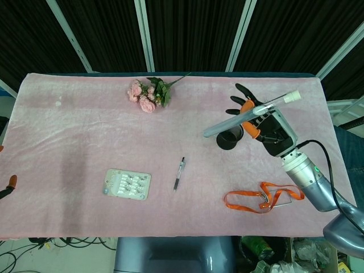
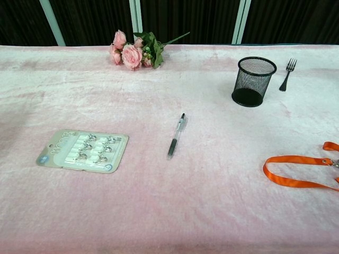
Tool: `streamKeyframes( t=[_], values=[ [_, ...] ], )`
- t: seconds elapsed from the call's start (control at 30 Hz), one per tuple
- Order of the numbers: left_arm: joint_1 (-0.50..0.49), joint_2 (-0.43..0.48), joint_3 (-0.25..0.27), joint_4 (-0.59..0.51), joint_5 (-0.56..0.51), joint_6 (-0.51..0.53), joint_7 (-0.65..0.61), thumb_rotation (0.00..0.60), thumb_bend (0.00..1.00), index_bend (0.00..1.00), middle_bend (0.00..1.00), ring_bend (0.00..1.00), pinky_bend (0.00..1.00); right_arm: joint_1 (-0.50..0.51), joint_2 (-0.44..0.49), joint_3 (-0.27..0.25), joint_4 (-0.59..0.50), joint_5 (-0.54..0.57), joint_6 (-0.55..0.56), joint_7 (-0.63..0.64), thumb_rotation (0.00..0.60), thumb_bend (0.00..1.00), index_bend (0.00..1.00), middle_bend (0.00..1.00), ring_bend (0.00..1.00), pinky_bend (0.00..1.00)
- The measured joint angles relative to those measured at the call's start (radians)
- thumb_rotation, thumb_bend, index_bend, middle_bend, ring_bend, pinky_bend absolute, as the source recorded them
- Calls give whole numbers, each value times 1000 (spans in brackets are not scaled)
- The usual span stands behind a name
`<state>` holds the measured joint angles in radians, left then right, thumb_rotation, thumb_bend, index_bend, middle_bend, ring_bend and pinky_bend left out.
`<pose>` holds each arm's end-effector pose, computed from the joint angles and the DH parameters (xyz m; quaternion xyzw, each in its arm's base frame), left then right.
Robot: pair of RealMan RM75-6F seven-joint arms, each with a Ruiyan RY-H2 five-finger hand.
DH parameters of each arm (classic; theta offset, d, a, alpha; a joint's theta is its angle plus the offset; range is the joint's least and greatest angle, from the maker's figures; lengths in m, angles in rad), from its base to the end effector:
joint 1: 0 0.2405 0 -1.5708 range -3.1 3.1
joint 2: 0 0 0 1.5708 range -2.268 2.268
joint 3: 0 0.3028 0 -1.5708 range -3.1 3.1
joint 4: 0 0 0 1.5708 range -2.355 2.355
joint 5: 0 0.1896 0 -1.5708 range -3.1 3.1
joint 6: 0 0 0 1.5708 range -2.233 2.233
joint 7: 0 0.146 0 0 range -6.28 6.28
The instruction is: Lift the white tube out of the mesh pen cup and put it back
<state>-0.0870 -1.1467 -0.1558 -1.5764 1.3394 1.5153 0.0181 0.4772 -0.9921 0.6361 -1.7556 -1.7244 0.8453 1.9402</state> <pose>-0.3605 0.2030 0.2203 -0.5171 -0.3773 -0.3977 0.6573 -0.1356 -0.3542 0.2345 -0.2950 0.7112 -0.6189 0.1556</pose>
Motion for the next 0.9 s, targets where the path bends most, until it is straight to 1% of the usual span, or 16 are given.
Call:
streamKeyframes(
  t=[0.03,0.13,0.2,0.3,0.4,0.5,0.53,0.6,0.63,0.7,0.73,0.8,0.83,0.9],
  values=[
    [0,0,0,0,0,-1,1,600,339,133,103,0,0,5,4,-12,13,-30,14,56,600,338,666,17,87,188],
    [-1,-1,0,1,-1,-1,3,600,339,133,103,0,0,18,15,-44,39,-71,25,127,600,347,670,17,87,189],
    [0,-1,0,0,-2,-1,3,600,339,133,103,0,0,27,21,-63,51,-85,23,122,600,354,674,17,87,189],
    [0,-1,-1,0,-3,0,3,600,339,133,103,0,0,44,28,-96,64,-94,8,33,600,355,674,17,87,188],
    [0,0,-1,0,-3,1,3,600,339,133,103,0,0,61,33,-126,71,-86,-23,-155,600,354,674,17,87,188],
    [1,0,-1,-1,-3,1,2,600,339,133,103,0,0,76,32,-152,76,-59,-63,-422,600,354,674,16,88,188],
    [1,1,-2,-1,-3,1,2,600,339,133,103,0,0,81,30,-161,78,-43,-80,-541,600,355,674,16,88,188],
    [1,1,-2,-1,-3,1,1,600,339,133,103,0,0,88,23,-175,80,-10,-103,-725,600,356,674,17,87,188],
    [1,2,-2,-1,-4,1,0,600,339,133,103,0,0,93,18,-183,82,17,-118,-849,600,356,674,17,87,188],
    [1,2,-3,-1,-5,0,-2,600,339,133,103,0,0,100,7,-197,85,64,-138,-1034,600,356,674,17,86,189],
    [1,2,-3,0,-6,0,-2,600,339,134,103,0,0,105,0,-206,86,101,-149,-1154,600,356,674,17,86,189],
    [0,2,-3,1,-6,0,-2,600,339,133,103,0,0,114,-11,-221,87,165,-163,-1328,600,356,674,17,86,189],
    [0,2,-3,1,-6,-2,-1,600,339,133,103,0,0,120,-19,-229,85,215,-168,-1437,600,356,674,17,86,188],
    [0,2,-3,0,-6,-2,-1,600,339,133,103,0,0,129,-28,-240,76,307,-172,-1581,600,356,674,17,86,188]
  ],
)
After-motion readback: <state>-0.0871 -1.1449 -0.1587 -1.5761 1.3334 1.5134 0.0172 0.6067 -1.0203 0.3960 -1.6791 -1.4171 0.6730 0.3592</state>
